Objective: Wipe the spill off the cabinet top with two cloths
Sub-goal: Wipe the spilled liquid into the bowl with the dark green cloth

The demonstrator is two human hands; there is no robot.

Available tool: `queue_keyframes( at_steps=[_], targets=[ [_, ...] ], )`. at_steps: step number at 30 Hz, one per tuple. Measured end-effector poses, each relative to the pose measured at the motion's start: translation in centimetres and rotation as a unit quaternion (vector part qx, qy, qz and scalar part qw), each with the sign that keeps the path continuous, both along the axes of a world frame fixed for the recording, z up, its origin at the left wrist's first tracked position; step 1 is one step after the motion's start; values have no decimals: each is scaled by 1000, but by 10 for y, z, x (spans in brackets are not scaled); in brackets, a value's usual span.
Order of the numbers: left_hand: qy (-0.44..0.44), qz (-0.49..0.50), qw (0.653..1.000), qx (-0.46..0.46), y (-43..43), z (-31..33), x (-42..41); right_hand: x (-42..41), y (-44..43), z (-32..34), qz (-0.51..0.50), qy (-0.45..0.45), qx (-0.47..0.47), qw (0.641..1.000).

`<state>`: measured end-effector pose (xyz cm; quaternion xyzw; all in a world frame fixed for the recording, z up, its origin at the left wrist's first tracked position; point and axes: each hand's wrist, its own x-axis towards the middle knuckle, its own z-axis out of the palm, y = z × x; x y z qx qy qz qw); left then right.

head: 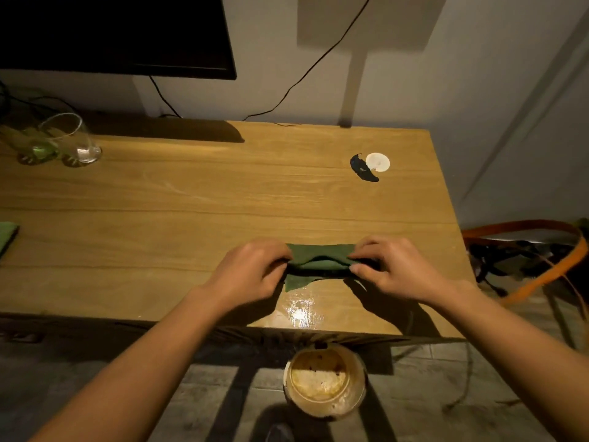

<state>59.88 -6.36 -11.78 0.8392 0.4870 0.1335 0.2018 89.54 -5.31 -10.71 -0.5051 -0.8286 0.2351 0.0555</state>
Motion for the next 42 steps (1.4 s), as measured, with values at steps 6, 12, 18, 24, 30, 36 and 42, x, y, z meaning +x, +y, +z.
queue_keyframes(
  at_steps=[6,12,18,24,30,36,42],
  targets=[
    [22,45,998,-23,18,-20,1,-4,16,-19,-56,-34,11,998],
    [77,37,986,-146,54,-20,28,-8,38,-24,-79,-41,-105,990],
    [-2,32,995,-99,69,-6,77,37,43,-2,-102,-54,-49,992],
    [-28,26,999,33,65,-8,151,98,23,4,-149,-88,142,975],
    [14,-2,999,33,39,-39,195,131,-21,-28,-194,-70,92,974],
    [27,-23,999,17,-3,-35,180,130,-73,-43,-173,-48,84,980],
    [4,-17,999,-42,-75,-34,148,108,-123,-47,-131,-35,43,990]
  ],
)
